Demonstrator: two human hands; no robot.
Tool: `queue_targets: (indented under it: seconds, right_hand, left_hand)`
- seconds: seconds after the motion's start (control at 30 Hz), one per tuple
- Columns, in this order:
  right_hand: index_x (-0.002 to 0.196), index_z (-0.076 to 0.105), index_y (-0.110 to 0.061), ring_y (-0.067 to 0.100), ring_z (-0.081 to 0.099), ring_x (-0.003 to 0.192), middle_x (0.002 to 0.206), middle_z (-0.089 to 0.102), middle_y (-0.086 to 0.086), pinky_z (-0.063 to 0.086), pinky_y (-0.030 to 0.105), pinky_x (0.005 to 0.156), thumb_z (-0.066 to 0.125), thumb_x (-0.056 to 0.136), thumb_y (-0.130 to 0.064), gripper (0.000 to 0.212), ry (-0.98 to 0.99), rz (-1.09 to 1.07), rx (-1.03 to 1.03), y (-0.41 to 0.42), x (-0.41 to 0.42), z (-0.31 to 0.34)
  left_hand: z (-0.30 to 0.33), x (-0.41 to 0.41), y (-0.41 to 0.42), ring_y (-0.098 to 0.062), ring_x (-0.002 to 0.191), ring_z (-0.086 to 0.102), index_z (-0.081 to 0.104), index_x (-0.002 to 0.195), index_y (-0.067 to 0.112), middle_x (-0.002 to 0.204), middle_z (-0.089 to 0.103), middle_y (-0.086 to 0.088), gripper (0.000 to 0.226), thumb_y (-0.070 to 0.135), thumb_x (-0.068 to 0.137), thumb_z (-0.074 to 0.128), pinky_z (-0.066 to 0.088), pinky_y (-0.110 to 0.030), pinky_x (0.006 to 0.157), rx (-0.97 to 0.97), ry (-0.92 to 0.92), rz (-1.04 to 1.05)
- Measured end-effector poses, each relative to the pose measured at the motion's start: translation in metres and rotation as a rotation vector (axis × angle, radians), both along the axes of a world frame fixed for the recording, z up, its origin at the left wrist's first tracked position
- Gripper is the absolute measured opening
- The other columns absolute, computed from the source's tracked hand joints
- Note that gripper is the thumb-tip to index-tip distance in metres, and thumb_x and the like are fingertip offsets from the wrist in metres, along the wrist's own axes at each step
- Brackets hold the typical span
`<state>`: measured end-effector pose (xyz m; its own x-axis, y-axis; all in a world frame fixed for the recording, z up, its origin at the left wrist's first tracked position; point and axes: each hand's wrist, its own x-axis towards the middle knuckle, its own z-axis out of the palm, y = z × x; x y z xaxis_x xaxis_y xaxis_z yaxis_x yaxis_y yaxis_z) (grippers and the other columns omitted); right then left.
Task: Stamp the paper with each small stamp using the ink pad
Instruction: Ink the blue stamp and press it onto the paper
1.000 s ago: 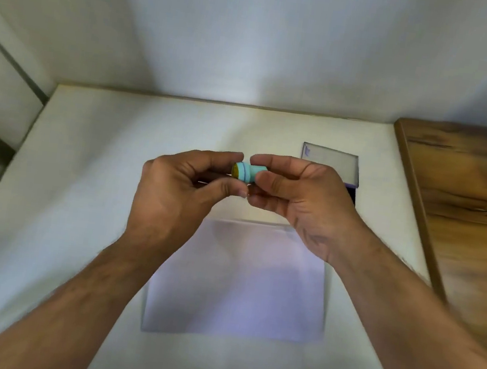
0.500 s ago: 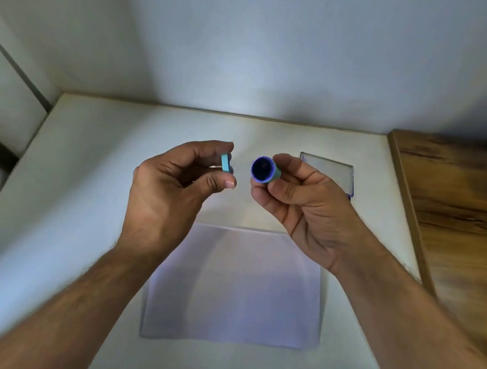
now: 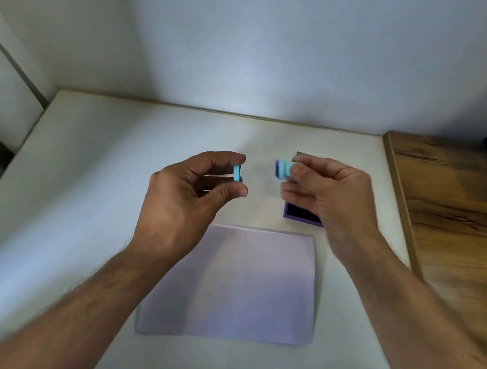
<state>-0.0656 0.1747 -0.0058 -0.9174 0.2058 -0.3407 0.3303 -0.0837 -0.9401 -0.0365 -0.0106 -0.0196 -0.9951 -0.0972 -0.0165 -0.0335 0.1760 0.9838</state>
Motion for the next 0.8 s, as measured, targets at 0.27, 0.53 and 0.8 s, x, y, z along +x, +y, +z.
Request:
queue_targets:
  seconds: [0.27, 0.53, 0.8]
  right_hand:
    - [0.108, 0.074, -0.018, 0.005, 0.063, 0.084, 0.103, 0.073, -0.001, 0.047, 0.005, 0.07, 0.075, 0.083, -0.024, 0.026, 0.114, 0.165, 0.952, 0.024, 0.004, -0.005]
    - [0.119, 0.068, -0.013, 0.022, 0.062, 0.106, 0.121, 0.067, 0.005, 0.047, 0.026, 0.095, 0.069, 0.089, -0.024, 0.032, -0.116, 0.385, 1.047, 0.017, -0.011, -0.007]
    - [0.082, 0.069, -0.017, 0.025, 0.064, 0.077, 0.082, 0.068, 0.007, 0.05, 0.03, 0.064, 0.061, 0.081, -0.014, 0.009, 0.006, 0.335, 1.205, 0.011, -0.004, -0.009]
  left_hand:
    - [-0.003, 0.004, 0.002, 0.006, 0.085, 0.07, 0.072, 0.102, 0.039, 0.095, 0.074, 0.02, 0.03, 0.02, 0.079, 0.079, 0.052, -0.009, 0.079, -0.138, -0.035, 0.003]
    - [-0.004, 0.005, 0.002, 0.008, 0.084, 0.069, 0.072, 0.102, 0.038, 0.097, 0.07, 0.025, 0.03, 0.022, 0.077, 0.08, 0.05, -0.004, 0.073, -0.156, -0.047, -0.004]
    - [-0.003, 0.007, -0.003, 0.005, 0.084, 0.071, 0.072, 0.099, 0.037, 0.096, 0.072, 0.022, 0.03, 0.019, 0.077, 0.08, 0.051, -0.007, 0.077, -0.114, -0.057, -0.017]
